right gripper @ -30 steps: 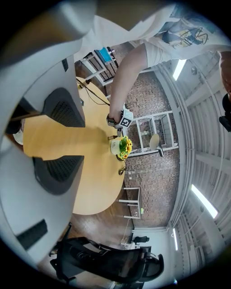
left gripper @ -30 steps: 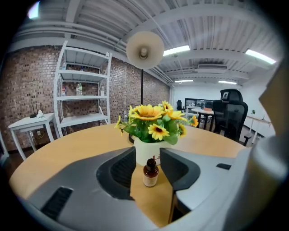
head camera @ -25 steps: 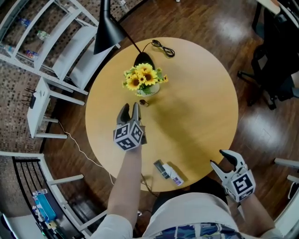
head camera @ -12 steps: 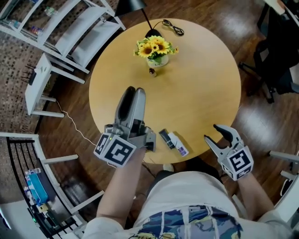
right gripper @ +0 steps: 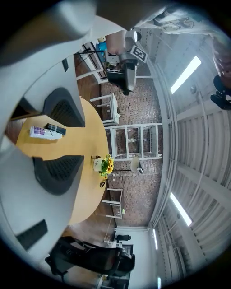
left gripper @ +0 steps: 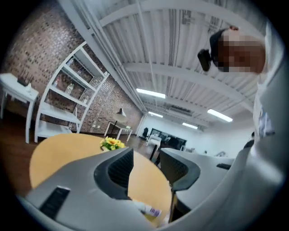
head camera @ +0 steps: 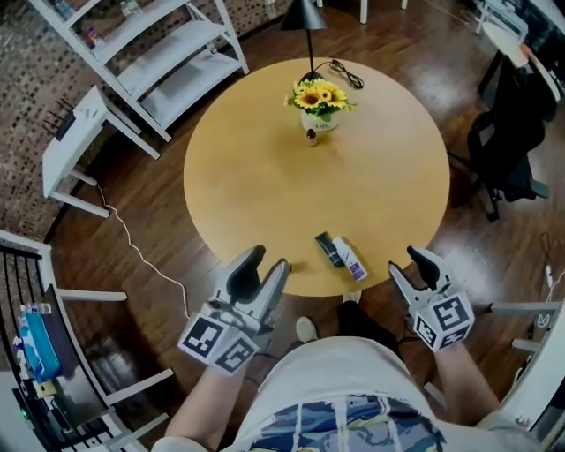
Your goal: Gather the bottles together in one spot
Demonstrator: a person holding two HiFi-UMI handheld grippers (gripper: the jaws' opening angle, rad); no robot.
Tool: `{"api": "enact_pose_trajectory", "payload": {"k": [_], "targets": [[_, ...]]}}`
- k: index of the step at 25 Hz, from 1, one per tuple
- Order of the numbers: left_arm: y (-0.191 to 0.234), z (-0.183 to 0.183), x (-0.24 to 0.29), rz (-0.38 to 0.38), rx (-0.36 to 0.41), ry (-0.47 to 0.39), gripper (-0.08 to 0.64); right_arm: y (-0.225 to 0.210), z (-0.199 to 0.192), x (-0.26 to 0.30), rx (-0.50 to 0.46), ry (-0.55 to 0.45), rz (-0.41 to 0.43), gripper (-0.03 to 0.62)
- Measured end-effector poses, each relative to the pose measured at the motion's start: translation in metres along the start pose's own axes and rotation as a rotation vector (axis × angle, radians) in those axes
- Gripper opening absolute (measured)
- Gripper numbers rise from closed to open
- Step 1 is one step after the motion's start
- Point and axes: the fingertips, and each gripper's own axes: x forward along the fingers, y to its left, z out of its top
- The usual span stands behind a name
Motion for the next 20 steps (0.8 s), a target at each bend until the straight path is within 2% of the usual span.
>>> {"api": "enact_pose_trajectory", "payload": {"k": [3,6,10,15,20], "targets": [[0.012,-0.046,-0.042,0.074,0.101,0.147,0.173,0.026,-0.01,-0.016,0.011,0.016,-0.035,0.222],[0.016,-0.072,-0.073,0.101,0.127,0.214,0.173,0.05,-0.022,-0.031,0.055,0.03,-0.062,0.222],[0.02,-0.083,-0.099,0.112,0.119,0.233,0.173,0.074,-0.03,-0.044,0.089,0.035,-0.089,0.222],[0.021,-0.096,-0.114,0.106,0.103,0.261,0.173,0.098,-0.032,-0.055,0.066,0.04,-0.094,0.222],[0.032,-0.112,-0.122,0.13,0.032,0.304,0.173,0.112,-0.029,-0.056,0.037,0.04,-0.087,0.222]]}}
